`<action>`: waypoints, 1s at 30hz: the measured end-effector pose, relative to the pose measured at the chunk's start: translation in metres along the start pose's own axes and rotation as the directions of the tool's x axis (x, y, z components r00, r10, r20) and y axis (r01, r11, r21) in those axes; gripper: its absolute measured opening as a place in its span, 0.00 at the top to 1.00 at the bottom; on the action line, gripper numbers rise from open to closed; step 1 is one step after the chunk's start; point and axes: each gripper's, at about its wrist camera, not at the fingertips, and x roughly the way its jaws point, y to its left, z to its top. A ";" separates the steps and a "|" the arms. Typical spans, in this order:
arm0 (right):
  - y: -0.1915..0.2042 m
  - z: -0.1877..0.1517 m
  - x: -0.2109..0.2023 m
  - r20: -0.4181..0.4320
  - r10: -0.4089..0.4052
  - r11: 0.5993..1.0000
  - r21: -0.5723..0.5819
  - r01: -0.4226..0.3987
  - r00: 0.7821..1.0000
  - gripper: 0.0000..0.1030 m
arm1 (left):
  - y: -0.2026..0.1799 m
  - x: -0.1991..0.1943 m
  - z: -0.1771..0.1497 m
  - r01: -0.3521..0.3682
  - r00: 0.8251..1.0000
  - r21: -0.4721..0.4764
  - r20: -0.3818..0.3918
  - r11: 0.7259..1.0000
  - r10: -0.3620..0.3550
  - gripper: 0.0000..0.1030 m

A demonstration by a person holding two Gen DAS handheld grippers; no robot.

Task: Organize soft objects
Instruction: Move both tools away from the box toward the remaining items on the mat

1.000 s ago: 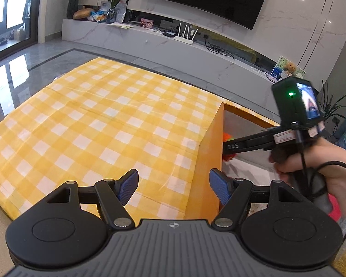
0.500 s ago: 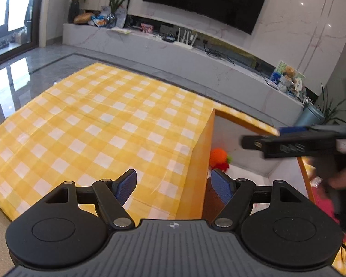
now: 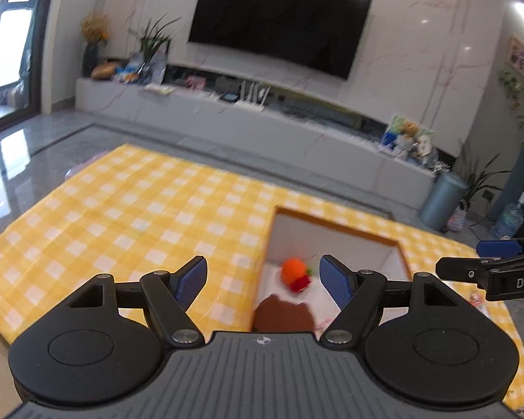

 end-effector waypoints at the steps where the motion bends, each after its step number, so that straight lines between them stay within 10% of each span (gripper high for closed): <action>1: -0.005 -0.005 -0.010 0.050 -0.023 1.000 -0.007 0.023 0.998 0.03 | -0.005 -0.006 0.001 0.005 1.000 0.013 0.015 1.000 -0.005 0.16; 8: -0.039 -0.041 -0.053 0.107 -0.276 0.958 -0.054 0.283 0.955 0.03 | -0.046 -0.020 -0.006 0.020 0.998 0.122 0.051 0.992 -0.027 0.16; 16: -0.118 -0.105 -0.087 0.050 -0.486 0.859 0.213 0.466 0.873 0.03 | -0.126 0.007 -0.019 0.153 0.988 0.262 -0.074 0.953 -0.138 0.16; 30: -0.217 -0.172 -0.063 -0.132 -0.512 0.752 0.409 0.517 0.849 0.03 | -0.261 0.084 -0.070 0.233 0.957 0.474 -0.265 0.849 -0.115 0.16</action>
